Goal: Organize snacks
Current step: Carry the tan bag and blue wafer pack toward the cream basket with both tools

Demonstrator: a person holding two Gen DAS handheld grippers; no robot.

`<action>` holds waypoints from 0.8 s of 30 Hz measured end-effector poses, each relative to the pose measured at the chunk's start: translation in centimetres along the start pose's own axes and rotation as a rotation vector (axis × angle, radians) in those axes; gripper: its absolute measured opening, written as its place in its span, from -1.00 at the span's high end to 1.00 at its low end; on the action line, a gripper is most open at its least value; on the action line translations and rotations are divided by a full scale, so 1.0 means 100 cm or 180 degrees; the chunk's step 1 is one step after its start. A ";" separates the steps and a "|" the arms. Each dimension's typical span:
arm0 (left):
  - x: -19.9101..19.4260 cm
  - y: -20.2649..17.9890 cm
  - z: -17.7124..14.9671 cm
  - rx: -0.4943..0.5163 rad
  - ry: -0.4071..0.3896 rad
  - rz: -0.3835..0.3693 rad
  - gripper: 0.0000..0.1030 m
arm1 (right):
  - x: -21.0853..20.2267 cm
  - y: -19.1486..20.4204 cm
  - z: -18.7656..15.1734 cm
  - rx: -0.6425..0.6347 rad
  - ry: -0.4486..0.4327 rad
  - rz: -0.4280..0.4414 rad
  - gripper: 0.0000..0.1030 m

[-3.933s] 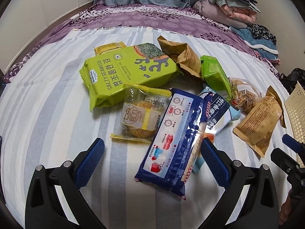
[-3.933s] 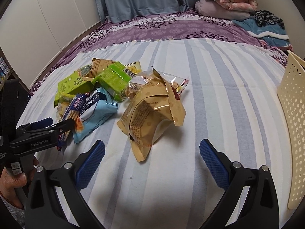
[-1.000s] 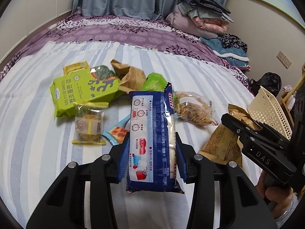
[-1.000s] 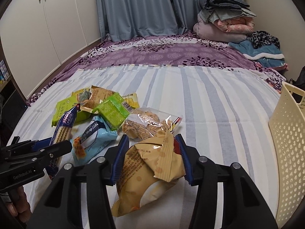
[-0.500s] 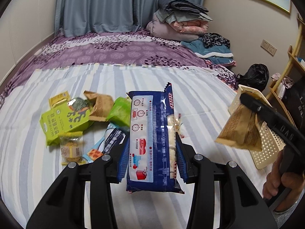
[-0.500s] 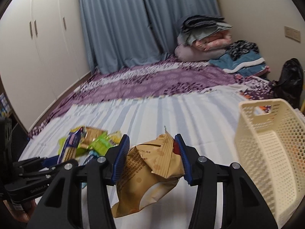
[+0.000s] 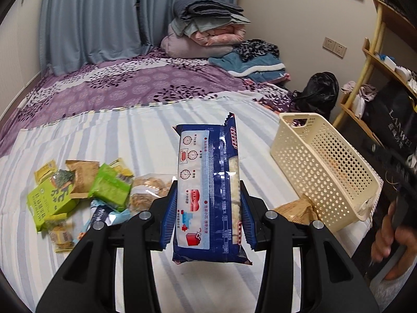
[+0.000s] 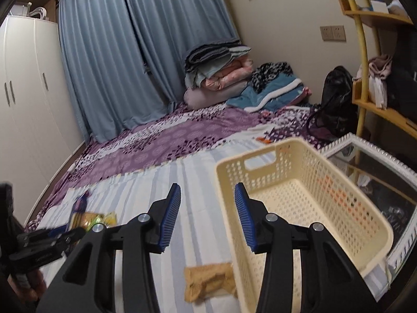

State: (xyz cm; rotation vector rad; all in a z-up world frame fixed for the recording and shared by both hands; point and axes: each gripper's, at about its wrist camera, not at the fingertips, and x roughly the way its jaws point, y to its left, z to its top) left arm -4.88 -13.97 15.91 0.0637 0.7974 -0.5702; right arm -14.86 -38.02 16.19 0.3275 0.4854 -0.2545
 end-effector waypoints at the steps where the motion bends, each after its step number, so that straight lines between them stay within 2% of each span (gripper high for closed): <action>1: 0.002 -0.003 0.000 0.0016 0.0009 -0.0021 0.15 | -0.002 0.004 -0.010 -0.0061 0.0085 0.0065 -0.09; 2: 0.003 -0.006 0.001 0.0029 0.0016 -0.0041 0.15 | -0.002 0.010 -0.021 -0.0136 0.0170 0.0111 -0.25; 3: 0.006 -0.009 0.001 0.0038 0.0028 -0.0063 0.15 | -0.005 0.016 -0.034 -0.0197 0.0246 0.0137 -0.29; 8: 0.010 -0.009 0.000 0.0028 0.0055 -0.0115 0.15 | 0.008 0.038 -0.096 -0.0401 0.0902 0.0386 -0.29; 11: 0.011 -0.001 -0.001 -0.0003 0.0058 -0.0121 0.15 | 0.025 0.035 -0.115 -0.0343 0.1156 0.0277 -0.32; 12: 0.010 0.002 -0.002 -0.0022 0.0055 -0.0123 0.15 | 0.032 0.028 -0.117 -0.0253 0.1217 0.0217 -0.40; 14: 0.010 0.008 -0.004 -0.0055 0.0056 -0.0118 0.15 | 0.040 0.017 -0.120 -0.0089 0.1255 0.0106 -0.52; 24: 0.010 0.030 -0.009 -0.0167 0.0078 -0.0092 0.15 | 0.071 -0.013 -0.108 0.0132 0.1161 -0.0216 -0.57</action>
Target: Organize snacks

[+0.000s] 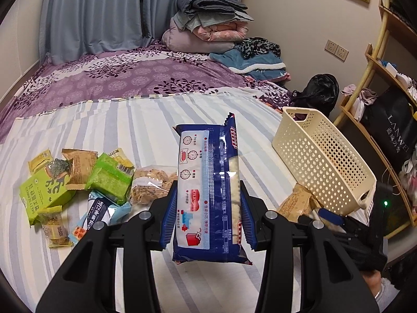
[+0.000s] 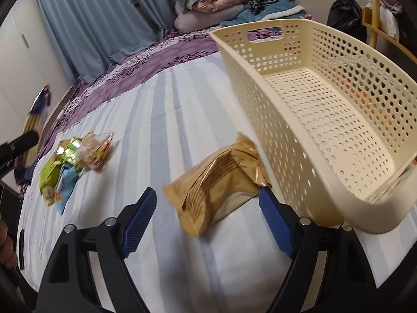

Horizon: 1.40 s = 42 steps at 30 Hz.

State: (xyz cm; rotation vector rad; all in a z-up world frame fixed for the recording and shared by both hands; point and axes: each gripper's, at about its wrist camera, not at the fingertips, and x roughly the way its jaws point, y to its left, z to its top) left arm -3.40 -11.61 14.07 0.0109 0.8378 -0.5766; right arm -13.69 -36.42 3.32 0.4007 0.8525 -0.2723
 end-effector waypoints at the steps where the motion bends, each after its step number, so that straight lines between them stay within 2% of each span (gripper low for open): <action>1: 0.000 0.001 0.000 -0.0006 0.0002 0.0003 0.15 | 0.003 -0.002 0.003 0.0007 -0.0021 -0.0045 -0.62; 4: 0.002 0.002 0.000 -0.0024 0.0017 -0.0006 0.15 | 0.013 -0.001 0.008 0.0029 -0.0005 -0.0107 -0.70; 7: 0.004 -0.001 -0.001 -0.0019 0.0029 -0.0030 0.15 | 0.023 0.016 0.002 -0.0105 0.0028 -0.0137 -0.73; 11: 0.004 -0.001 0.000 0.0007 0.0035 -0.0036 0.15 | 0.038 0.044 -0.009 -0.0413 0.0010 -0.0446 -0.74; 13: 0.003 0.000 -0.001 -0.0002 0.0032 -0.0023 0.15 | 0.043 0.050 -0.007 -0.0473 0.0017 -0.0506 -0.73; 15: 0.003 0.003 -0.001 -0.0030 0.0033 -0.0012 0.15 | 0.045 0.051 -0.003 -0.0466 0.0044 -0.0529 -0.58; 16: 0.003 0.005 -0.001 -0.0046 0.0034 -0.0004 0.15 | 0.047 0.051 -0.001 -0.0477 0.0047 -0.0570 -0.38; 17: 0.003 0.006 -0.001 -0.0059 0.0035 0.0002 0.15 | 0.048 0.051 0.001 -0.0485 0.0040 -0.0582 -0.28; 21: 0.003 0.007 -0.002 -0.0067 0.0036 0.0004 0.15 | 0.048 0.050 0.011 -0.0548 -0.0017 -0.0534 0.06; 24: 0.002 0.005 -0.001 -0.0039 0.0028 0.0009 0.15 | 0.041 0.050 0.013 -0.0567 -0.0068 -0.0347 0.21; 32: 0.000 -0.004 0.001 0.0011 0.0009 0.0030 0.15 | 0.008 0.067 0.019 -0.0817 -0.0338 -0.0185 0.23; 42: -0.002 -0.030 0.011 0.0176 -0.0025 0.0025 0.15 | -0.049 0.057 0.055 -0.0655 -0.0838 -0.0061 0.23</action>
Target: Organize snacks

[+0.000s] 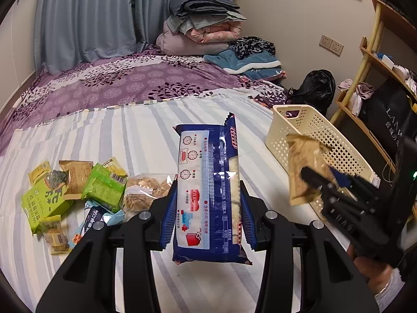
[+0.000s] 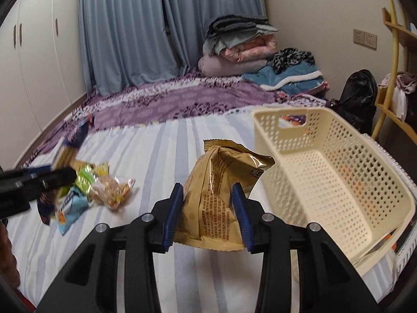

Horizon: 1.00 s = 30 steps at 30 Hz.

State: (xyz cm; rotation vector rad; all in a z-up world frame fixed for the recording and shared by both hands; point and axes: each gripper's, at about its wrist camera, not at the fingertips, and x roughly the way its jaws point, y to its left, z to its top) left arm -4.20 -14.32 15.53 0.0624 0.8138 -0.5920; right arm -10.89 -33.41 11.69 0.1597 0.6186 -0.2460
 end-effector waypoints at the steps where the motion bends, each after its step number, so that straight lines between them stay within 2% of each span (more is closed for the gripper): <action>1: 0.000 -0.003 0.001 0.0019 -0.0003 -0.0006 0.15 | -0.003 -0.005 0.006 0.0032 -0.0038 -0.0015 0.23; 3: 0.001 -0.011 0.004 0.0065 -0.0009 -0.0025 0.15 | -0.010 -0.016 0.013 0.0101 -0.0117 -0.0059 0.24; 5: 0.001 -0.018 0.006 0.0110 -0.0016 -0.0040 0.15 | -0.017 -0.030 0.020 0.0171 -0.0205 -0.0157 0.37; 12: 0.008 -0.055 0.020 0.0311 -0.0023 -0.0122 0.15 | -0.025 -0.089 0.026 0.0464 -0.0288 -0.0503 0.37; 16: 0.012 -0.074 0.025 0.0405 -0.0023 -0.0167 0.15 | -0.031 -0.125 0.018 0.0804 -0.0303 -0.0498 0.37; 22: 0.029 -0.104 0.033 0.0488 0.0052 -0.0314 0.15 | -0.035 -0.142 -0.002 0.0917 -0.0241 -0.0541 0.32; 30: 0.058 -0.170 0.059 0.0759 0.0076 -0.0659 0.15 | -0.041 -0.158 -0.016 0.1074 -0.0257 -0.0612 0.32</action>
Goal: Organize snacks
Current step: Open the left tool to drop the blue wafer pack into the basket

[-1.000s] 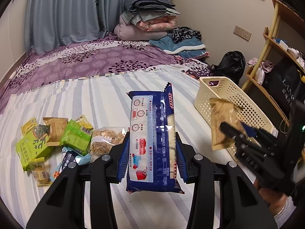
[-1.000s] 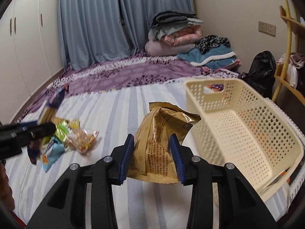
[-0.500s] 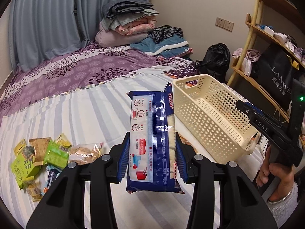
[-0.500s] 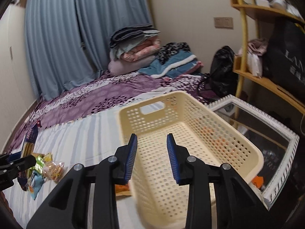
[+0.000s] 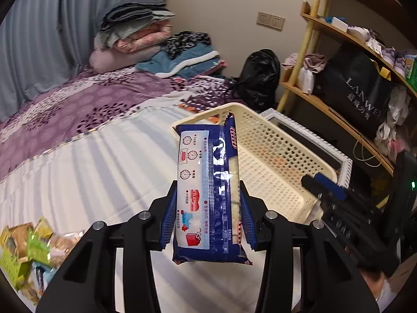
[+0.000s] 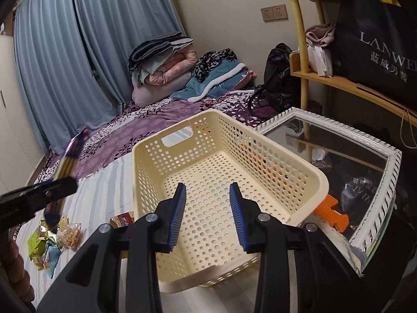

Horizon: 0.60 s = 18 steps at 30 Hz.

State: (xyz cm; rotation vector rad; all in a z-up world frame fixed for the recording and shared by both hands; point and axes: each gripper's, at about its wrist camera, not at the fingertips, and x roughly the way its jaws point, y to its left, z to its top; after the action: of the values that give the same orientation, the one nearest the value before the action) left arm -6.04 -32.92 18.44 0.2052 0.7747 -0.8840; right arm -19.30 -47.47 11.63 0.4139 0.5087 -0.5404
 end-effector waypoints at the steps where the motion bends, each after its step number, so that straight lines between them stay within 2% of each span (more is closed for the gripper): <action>1: 0.007 -0.007 0.005 0.0024 0.0006 -0.0050 0.15 | -0.002 -0.002 0.000 0.0006 -0.0009 -0.0005 0.31; 3: 0.021 -0.020 0.015 0.0047 0.0043 -0.0169 0.12 | -0.005 -0.003 -0.002 0.0008 -0.0014 -0.0012 0.29; 5: 0.034 -0.030 0.022 0.0073 0.0073 -0.0261 -0.02 | -0.008 -0.005 -0.005 0.0006 -0.0012 -0.0027 0.23; 7: 0.043 -0.040 0.029 0.0105 0.0070 -0.0306 -0.80 | -0.010 -0.007 -0.009 0.0038 0.0006 -0.0014 0.10; 8: 0.045 -0.043 0.031 0.0097 0.0041 -0.0299 -0.89 | -0.011 -0.007 -0.012 0.0052 0.0010 -0.0007 0.02; 11: 0.043 -0.040 0.035 0.0077 0.0015 -0.0285 -0.89 | -0.018 -0.002 -0.019 0.0025 -0.0030 0.0017 0.01; 18: 0.024 0.006 0.030 -0.0137 -0.0030 0.0044 -0.89 | -0.032 0.037 -0.031 -0.0230 -0.0151 0.0272 -0.01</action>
State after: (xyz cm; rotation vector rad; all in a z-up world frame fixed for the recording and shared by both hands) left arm -3.08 -35.35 18.88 0.1679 0.7819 -0.8539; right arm -20.60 -41.89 11.81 0.3514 0.4615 -0.4471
